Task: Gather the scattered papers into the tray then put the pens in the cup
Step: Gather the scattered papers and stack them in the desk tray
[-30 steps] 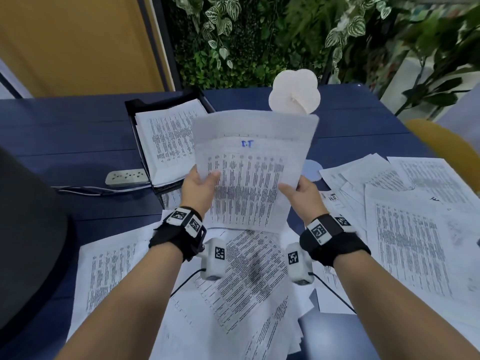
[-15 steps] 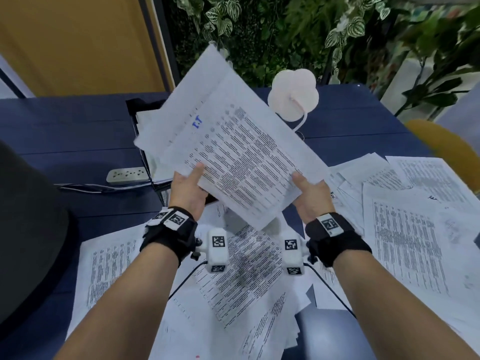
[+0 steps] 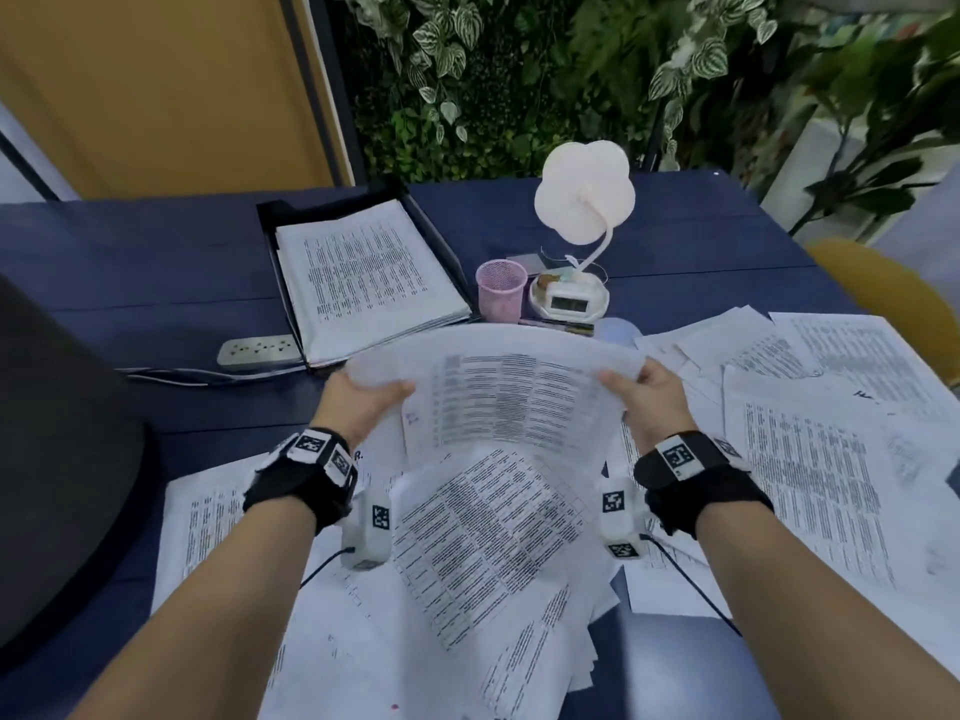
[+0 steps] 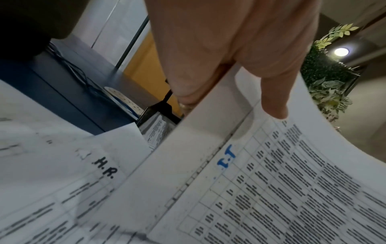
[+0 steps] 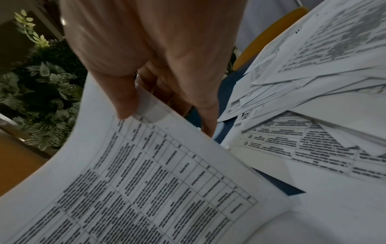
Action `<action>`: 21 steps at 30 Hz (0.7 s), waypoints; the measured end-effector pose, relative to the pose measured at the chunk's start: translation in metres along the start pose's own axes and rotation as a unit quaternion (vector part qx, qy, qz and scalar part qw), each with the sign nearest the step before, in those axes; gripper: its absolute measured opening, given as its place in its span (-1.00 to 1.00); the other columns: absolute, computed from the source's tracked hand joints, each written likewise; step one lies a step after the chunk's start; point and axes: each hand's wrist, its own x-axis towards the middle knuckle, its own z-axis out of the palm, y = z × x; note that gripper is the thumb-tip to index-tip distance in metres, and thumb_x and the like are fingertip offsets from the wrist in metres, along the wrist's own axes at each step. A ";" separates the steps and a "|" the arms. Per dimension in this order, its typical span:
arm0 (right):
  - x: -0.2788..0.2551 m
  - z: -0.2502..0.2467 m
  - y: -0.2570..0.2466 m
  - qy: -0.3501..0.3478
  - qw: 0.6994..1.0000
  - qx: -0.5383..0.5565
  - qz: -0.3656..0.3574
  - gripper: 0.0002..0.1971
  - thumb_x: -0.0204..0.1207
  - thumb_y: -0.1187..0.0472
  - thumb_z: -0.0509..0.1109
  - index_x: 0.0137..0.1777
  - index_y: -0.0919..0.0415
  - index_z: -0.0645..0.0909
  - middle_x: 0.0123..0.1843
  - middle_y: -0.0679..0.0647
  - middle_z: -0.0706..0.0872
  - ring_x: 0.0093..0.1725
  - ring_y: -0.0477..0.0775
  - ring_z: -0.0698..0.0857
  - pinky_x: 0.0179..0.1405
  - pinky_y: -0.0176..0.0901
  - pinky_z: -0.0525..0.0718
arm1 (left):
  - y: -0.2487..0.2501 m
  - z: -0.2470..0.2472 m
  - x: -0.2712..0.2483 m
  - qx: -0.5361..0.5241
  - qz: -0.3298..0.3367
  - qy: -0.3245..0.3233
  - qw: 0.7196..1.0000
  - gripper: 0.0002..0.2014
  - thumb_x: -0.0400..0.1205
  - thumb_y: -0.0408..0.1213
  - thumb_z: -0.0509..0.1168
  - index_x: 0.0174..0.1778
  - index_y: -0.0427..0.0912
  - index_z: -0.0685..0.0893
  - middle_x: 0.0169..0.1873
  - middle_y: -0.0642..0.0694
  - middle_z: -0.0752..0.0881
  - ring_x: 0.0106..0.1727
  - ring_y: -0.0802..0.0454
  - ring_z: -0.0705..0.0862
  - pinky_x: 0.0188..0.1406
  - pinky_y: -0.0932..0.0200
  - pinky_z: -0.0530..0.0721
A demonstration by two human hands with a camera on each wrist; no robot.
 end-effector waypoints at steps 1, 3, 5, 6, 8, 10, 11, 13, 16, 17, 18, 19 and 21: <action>0.001 -0.001 0.004 -0.003 1.000 -0.018 0.005 -0.81 0.45 0.51 0.41 -0.08 0.22 0.66 -0.11 0.15 0.75 -0.14 0.13 0.72 0.06 0.09 0.69 | -0.003 0.002 -0.002 0.004 0.003 0.005 1.000 -0.69 0.44 -0.40 0.53 0.09 -0.26 0.70 -0.04 -0.13 0.77 -0.15 0.08 0.75 -0.09 0.21 0.71; 0.002 -0.002 0.004 -0.010 0.999 -0.037 0.000 -0.81 0.46 0.50 0.41 -0.02 0.23 0.65 -0.12 0.11 0.75 -0.15 0.10 0.71 -0.03 -0.02 0.68 | -0.006 0.006 -0.005 0.013 0.009 0.015 1.000 -0.72 0.45 -0.39 0.52 0.06 -0.26 0.70 -0.08 -0.13 0.76 -0.17 0.05 0.73 -0.08 0.17 0.71; 0.005 -0.002 0.001 0.000 0.997 -0.069 -0.035 -0.80 0.42 0.44 0.48 -0.06 0.14 0.64 -0.15 0.04 0.73 -0.17 0.03 0.68 -0.05 -0.08 0.63 | -0.006 0.005 -0.002 0.027 0.011 0.029 0.999 -0.80 0.46 -0.35 0.52 -0.04 -0.20 0.71 -0.14 -0.09 0.76 -0.12 -0.03 0.74 0.11 0.00 0.70; 0.006 -0.001 -0.003 0.010 0.991 -0.115 -0.062 -0.79 0.40 0.39 0.50 -0.12 0.08 0.62 -0.16 0.01 0.70 -0.18 -0.01 0.66 -0.05 -0.11 0.60 | -0.004 0.003 0.000 0.034 0.011 0.037 0.999 -0.83 0.45 -0.32 0.53 -0.09 -0.17 0.71 -0.17 -0.07 0.77 -0.10 -0.07 0.75 0.15 -0.07 0.69; 0.009 0.001 -0.015 0.028 0.957 -0.268 -0.112 -0.83 0.40 0.30 0.47 -0.09 0.04 0.60 -0.07 0.01 0.68 -0.09 0.05 0.66 0.01 -0.14 0.57 | 0.002 0.000 0.003 0.043 0.012 0.038 0.998 -0.83 0.46 -0.28 0.52 -0.10 -0.19 0.72 -0.15 -0.12 0.79 -0.06 -0.13 0.77 0.15 -0.17 0.70; 0.007 0.006 -0.031 0.042 0.878 -0.458 -0.133 -0.81 0.45 0.21 0.37 0.05 0.00 0.62 0.08 0.01 0.68 0.08 0.15 0.66 0.20 -0.02 0.51 | 0.011 -0.001 0.005 0.058 0.024 0.026 0.998 -0.77 0.47 -0.25 0.51 -0.02 -0.25 0.74 -0.11 -0.16 0.80 -0.03 -0.16 0.78 0.13 -0.14 0.71; 0.005 0.010 -0.038 0.033 0.832 -0.537 -0.138 -0.78 0.48 0.17 0.32 0.11 -0.04 0.61 0.10 -0.01 0.68 0.14 0.14 0.64 0.32 0.09 0.40 | 0.016 -0.001 0.006 0.065 0.033 0.018 0.997 -0.79 0.48 -0.25 0.50 -0.03 -0.24 0.74 -0.11 -0.15 0.80 -0.02 -0.15 0.78 0.11 -0.09 0.71; 0.002 0.019 -0.046 -0.013 0.762 -0.629 -0.154 -0.77 0.57 0.08 0.24 0.18 -0.12 0.59 0.10 -0.06 0.70 0.20 0.08 0.61 0.45 0.29 0.15 | 0.028 0.000 0.005 0.090 0.048 -0.006 0.995 -0.88 0.49 -0.25 0.49 -0.12 -0.16 0.73 -0.14 -0.16 0.80 -0.07 -0.13 0.77 0.06 -0.02 0.72; -0.002 0.029 -0.050 -0.084 0.736 -0.646 -0.184 -0.79 0.66 0.08 0.13 0.10 -0.11 0.60 0.04 -0.05 0.71 0.23 0.06 0.60 0.45 0.31 0.04 | 0.041 0.001 0.002 0.120 0.069 -0.028 0.990 -0.76 0.46 -0.18 0.52 -0.13 -0.28 0.75 -0.13 -0.36 0.77 -0.20 -0.11 0.71 0.02 -0.21 0.70; -0.002 0.031 -0.052 -0.097 0.739 -0.639 -0.188 -0.79 0.68 0.11 0.11 0.04 -0.09 0.60 -0.04 -0.05 0.70 0.19 0.09 0.61 0.42 0.25 0.11 | 0.044 0.001 0.002 0.124 0.071 -0.020 0.990 -0.74 0.46 -0.18 0.52 -0.08 -0.30 0.74 -0.12 -0.37 0.77 -0.22 -0.08 0.69 -0.01 -0.19 0.71; -0.003 0.031 -0.054 -0.106 0.744 -0.632 -0.189 -0.79 0.68 0.14 0.10 -0.01 -0.04 0.59 -0.13 -0.04 0.68 0.13 0.13 0.63 0.36 0.18 0.19 | 0.045 0.000 0.003 0.123 0.073 -0.007 0.990 -0.73 0.47 -0.21 0.52 0.00 -0.28 0.73 -0.10 -0.30 0.78 -0.22 -0.06 0.70 -0.03 -0.11 0.72; -0.003 0.031 -0.055 -0.109 0.749 -0.626 -0.190 -0.79 0.67 0.16 0.10 -0.02 0.01 0.59 -0.19 -0.02 0.65 0.07 0.17 0.63 0.27 0.11 0.27 | 0.045 0.000 0.003 0.112 0.078 0.007 0.991 -0.68 0.48 -0.25 0.51 0.12 -0.24 0.69 -0.06 -0.20 0.77 -0.16 -0.01 0.73 0.00 -0.04 0.74; 0.000 0.027 -0.057 -0.106 0.776 -0.594 -0.186 -0.79 0.66 0.16 0.14 0.05 0.07 0.62 -0.18 0.04 0.68 0.01 0.20 0.63 0.16 0.03 0.42 | 0.043 -0.001 0.006 0.107 0.113 0.046 0.987 -0.44 0.45 -0.25 0.53 0.36 -0.09 0.51 0.18 -0.07 0.69 0.12 0.02 0.69 0.20 -0.04 0.67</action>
